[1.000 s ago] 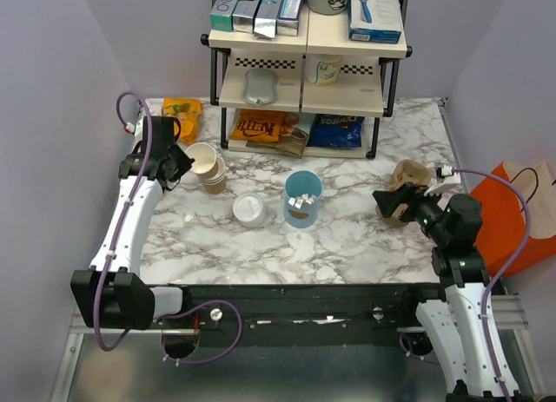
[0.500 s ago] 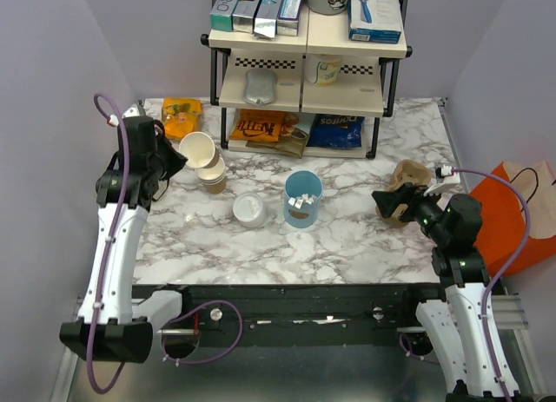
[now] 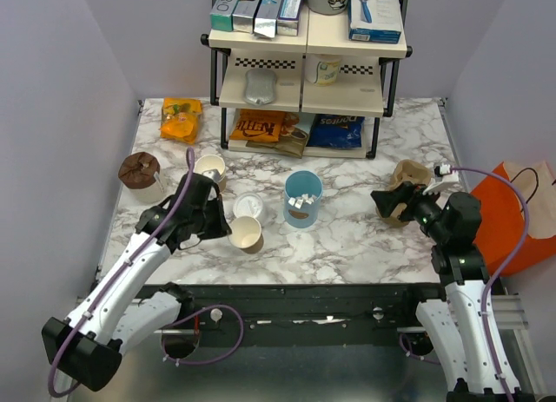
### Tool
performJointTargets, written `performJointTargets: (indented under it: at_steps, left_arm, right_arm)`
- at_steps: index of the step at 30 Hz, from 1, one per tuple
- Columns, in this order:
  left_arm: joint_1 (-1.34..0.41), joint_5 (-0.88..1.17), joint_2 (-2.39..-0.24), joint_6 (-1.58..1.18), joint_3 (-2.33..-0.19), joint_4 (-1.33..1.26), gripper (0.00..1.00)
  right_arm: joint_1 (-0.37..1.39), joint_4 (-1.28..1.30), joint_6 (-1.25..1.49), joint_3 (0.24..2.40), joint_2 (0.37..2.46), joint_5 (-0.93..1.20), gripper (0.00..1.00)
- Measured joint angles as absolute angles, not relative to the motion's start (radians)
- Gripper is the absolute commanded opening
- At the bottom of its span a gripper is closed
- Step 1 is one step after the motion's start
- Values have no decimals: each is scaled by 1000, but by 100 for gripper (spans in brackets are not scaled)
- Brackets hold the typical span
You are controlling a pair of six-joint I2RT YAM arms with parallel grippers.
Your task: Pack the takeout coffee
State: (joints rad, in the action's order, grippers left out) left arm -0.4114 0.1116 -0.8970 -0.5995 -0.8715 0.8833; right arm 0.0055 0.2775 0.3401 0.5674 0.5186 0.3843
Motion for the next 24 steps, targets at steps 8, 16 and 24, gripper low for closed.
performJointTargets:
  at_steps: [8,16,24]
  left_arm:
    - [-675,89,-957,-688,-818,752,0]
    - [-804,-46,-1139,-746,-851,695,0]
    - [-846,-86,-1249,-772,-866,655,28]
  right_arm:
    - [6,278,344,567,532,383,100]
    - [6,279,348,567,521,357,100]
    - [6,282,350,567,534,346,100]
